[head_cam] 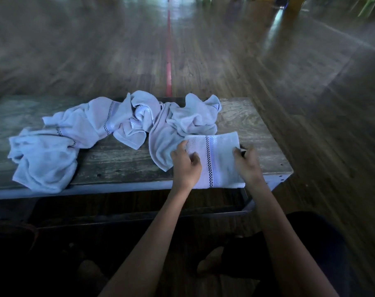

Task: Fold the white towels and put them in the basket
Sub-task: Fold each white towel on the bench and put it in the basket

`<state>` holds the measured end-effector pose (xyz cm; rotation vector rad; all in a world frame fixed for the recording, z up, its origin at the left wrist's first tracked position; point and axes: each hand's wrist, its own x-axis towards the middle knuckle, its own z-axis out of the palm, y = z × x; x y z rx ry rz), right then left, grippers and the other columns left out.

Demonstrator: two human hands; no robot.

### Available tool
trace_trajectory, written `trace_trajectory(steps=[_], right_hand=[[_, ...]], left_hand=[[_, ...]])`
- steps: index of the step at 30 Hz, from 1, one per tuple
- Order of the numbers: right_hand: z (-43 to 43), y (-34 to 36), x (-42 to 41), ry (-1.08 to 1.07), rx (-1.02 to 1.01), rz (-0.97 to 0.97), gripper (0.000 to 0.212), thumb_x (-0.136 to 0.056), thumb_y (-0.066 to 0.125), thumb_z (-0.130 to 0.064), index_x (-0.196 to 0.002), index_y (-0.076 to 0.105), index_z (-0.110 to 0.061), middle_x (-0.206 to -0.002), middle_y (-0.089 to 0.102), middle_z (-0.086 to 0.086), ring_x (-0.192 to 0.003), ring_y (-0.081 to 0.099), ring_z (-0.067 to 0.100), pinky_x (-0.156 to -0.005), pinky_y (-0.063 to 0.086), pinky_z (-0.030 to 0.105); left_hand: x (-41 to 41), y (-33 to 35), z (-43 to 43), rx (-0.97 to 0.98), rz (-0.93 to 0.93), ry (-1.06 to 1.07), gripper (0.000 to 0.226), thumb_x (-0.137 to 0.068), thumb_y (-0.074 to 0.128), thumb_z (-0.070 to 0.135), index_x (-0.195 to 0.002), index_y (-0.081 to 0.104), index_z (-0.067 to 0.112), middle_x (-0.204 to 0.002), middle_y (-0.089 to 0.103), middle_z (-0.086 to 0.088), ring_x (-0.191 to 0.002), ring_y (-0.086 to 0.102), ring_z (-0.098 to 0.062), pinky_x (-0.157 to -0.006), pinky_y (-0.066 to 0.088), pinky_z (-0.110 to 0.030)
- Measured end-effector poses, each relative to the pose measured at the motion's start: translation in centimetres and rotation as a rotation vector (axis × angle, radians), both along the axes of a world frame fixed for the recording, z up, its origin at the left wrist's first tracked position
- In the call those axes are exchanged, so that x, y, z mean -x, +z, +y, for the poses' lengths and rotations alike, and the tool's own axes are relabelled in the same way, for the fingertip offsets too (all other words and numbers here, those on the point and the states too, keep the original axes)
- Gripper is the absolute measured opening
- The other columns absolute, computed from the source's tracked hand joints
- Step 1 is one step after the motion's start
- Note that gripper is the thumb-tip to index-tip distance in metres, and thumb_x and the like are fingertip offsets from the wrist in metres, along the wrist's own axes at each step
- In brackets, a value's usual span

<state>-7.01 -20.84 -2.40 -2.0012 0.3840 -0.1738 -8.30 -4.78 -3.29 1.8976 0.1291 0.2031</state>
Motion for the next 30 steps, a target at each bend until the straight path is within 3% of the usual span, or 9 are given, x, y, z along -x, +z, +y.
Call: trace_trajectory(steps=[2,5,9,13,18,22,25,28,30], right_hand=[[1.6,1.7,1.2,0.01,-0.052,-0.089,0.014,-0.097,0.047,-0.021,-0.108,0.045,-0.013,-0.076,0.048,-0.002,-0.064,0.047,0.006,-0.064,0.04,0.028],[5.2,4.2,3.1,0.134,-0.104,-0.224,0.019,-0.098,0.045,-0.012,-0.114,0.046,-0.021,-0.082,0.047,-0.011,-0.067,0.046,-0.004,-0.06,0.04,0.008],[11.7,6.7,4.7,0.298,-0.172,-0.3,0.024,-0.096,0.048,-0.008,-0.11,0.054,-0.026,-0.074,0.047,-0.013,-0.058,0.043,-0.007,-0.06,0.037,0.005],[20.3,8.4,5.6,0.434,-0.223,-0.29,0.018,-0.096,0.049,-0.014,-0.108,0.054,-0.027,-0.087,0.053,-0.019,-0.072,0.049,-0.016,-0.069,0.037,0.006],[31.7,9.1,8.0,0.667,-0.257,-0.264,0.032,-0.093,0.046,-0.01,-0.117,0.054,-0.031,-0.078,0.05,-0.01,-0.054,0.041,-0.005,-0.056,0.035,0.012],[38.8,9.2,10.8,0.869,-0.291,-0.282,0.036,-0.092,0.047,-0.008,-0.113,0.058,-0.035,-0.104,0.059,-0.019,-0.093,0.052,0.001,-0.081,0.039,0.017],[42.5,8.5,12.3,0.974,-0.313,-0.254,0.029,-0.093,0.048,-0.005,-0.104,0.063,-0.026,-0.086,0.058,-0.021,-0.075,0.05,-0.001,-0.072,0.038,0.015],[45.5,7.2,13.4,1.075,-0.298,-0.198,0.026,-0.092,0.05,-0.008,-0.104,0.064,-0.025,-0.085,0.059,-0.019,-0.068,0.05,-0.011,-0.065,0.037,0.006],[47.5,6.0,13.8,1.144,-0.258,-0.122,0.027,-0.091,0.05,-0.011,-0.103,0.062,-0.032,-0.09,0.058,-0.019,-0.073,0.05,-0.009,-0.067,0.038,0.009]], left_hand=[[1.8,0.8,1.6,0.193,-0.009,0.046,0.049,-0.093,0.052,0.008,-0.139,0.037,0.009,-0.066,0.047,0.004,-0.047,0.047,0.002,-0.049,0.039,-0.009],[4.3,2.4,5.2,0.427,0.027,0.123,0.046,-0.093,0.056,0.016,-0.137,0.043,0.021,-0.099,0.057,0.007,-0.079,0.056,0.007,-0.066,0.044,-0.01],[7.1,4.7,12.1,0.522,-0.036,0.207,0.042,-0.091,0.059,0.014,-0.131,0.05,0.024,-0.119,0.058,0.003,-0.111,0.055,-0.013,-0.087,0.045,-0.026],[10.7,6.1,20.3,0.454,-0.118,0.362,0.039,-0.091,0.06,0.018,-0.127,0.052,0.027,-0.121,0.058,0.001,-0.113,0.055,-0.018,-0.098,0.047,-0.041],[16.7,7.7,29.9,0.416,-0.223,0.605,0.043,-0.09,0.06,0.012,-0.13,0.051,0.022,-0.125,0.059,-0.009,-0.113,0.056,-0.022,-0.099,0.046,-0.039],[21.9,7.8,35.1,0.39,-0.294,0.742,0.05,-0.08,0.063,0.024,-0.128,0.053,0.018,-0.12,0.063,-0.011,-0.111,0.059,-0.029,-0.096,0.048,-0.048],[24.9,7.4,36.9,0.399,-0.319,0.868,0.041,-0.086,0.06,0.012,-0.126,0.053,0.016,-0.118,0.064,-0.01,-0.11,0.06,-0.028,-0.096,0.049,-0.046],[26.9,6.2,38.2,0.42,-0.303,1.008,0.036,-0.088,0.055,0.005,-0.12,0.054,0.021,-0.117,0.063,-0.007,-0.109,0.06,-0.023,-0.097,0.048,-0.045],[27.9,5.0,39.4,0.43,-0.277,1.097,0.037,-0.088,0.053,0.005,-0.12,0.053,0.023,-0.119,0.062,-0.004,-0.109,0.06,-0.019,-0.097,0.049,-0.043]])
